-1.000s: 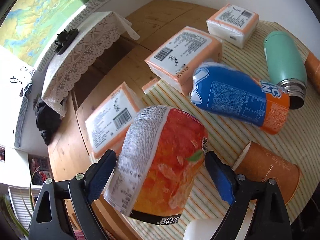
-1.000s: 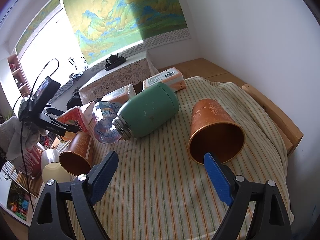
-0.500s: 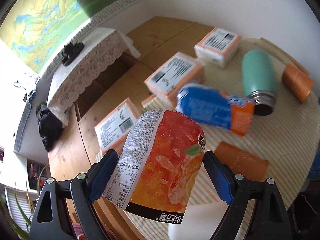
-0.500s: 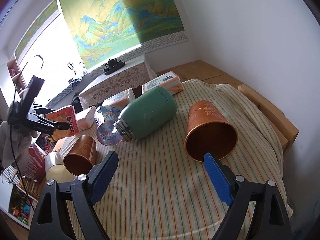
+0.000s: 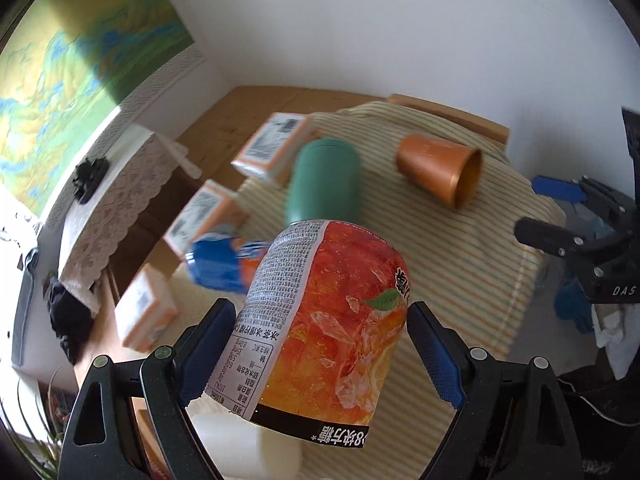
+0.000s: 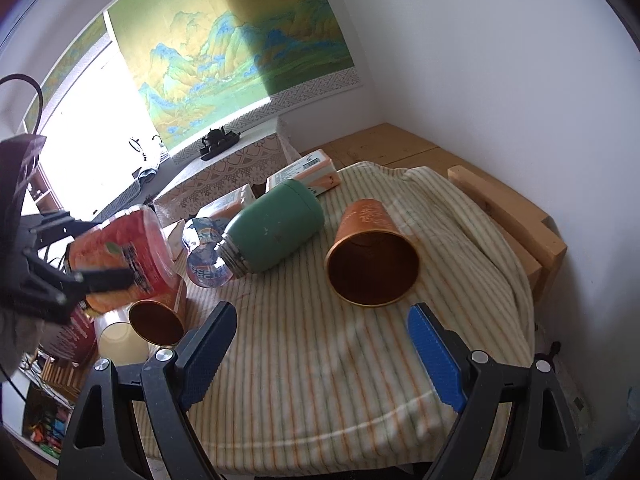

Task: Flip cup upside down
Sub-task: 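Raise the held juice bottle toward the right gripper, then grasp the juice bottle with the right gripper while the left gripper releases it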

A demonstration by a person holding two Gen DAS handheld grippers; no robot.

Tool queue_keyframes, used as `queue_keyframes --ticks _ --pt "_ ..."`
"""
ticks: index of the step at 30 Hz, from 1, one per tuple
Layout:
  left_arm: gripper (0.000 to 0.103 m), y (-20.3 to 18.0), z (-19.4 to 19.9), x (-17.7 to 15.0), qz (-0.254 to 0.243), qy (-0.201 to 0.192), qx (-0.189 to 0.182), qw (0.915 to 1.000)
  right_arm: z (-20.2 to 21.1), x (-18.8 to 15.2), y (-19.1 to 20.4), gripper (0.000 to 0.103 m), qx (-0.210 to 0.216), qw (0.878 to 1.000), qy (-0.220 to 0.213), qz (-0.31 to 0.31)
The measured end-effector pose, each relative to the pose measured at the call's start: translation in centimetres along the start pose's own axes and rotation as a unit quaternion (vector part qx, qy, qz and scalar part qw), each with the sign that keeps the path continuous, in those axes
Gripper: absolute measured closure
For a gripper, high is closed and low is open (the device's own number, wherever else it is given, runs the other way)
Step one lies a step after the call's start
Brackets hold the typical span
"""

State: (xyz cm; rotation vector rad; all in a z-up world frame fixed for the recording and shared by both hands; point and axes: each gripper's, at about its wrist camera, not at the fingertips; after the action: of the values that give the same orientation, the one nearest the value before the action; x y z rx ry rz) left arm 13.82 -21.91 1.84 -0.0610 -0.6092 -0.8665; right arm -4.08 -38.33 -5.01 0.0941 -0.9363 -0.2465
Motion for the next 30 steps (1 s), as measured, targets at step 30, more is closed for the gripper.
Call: queue_keyframes --ticks 30 --pt "0.011 -1.5 -2.1 -5.0 0.034 0.006 -0.068 0.9971 -0.9 -1.1 0.6 0.018 0.075 0.988 0.088 -0.102"
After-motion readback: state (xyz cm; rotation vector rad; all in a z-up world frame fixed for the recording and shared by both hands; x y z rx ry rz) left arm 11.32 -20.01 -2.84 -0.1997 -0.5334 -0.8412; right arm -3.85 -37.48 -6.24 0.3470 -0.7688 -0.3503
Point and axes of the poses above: each gripper's, at about its wrist camera, not at the fingertips, and z roughly against the way its jaws point, y to its left, x to its top, and after that the axes turned 11 degrees about z, right-handed
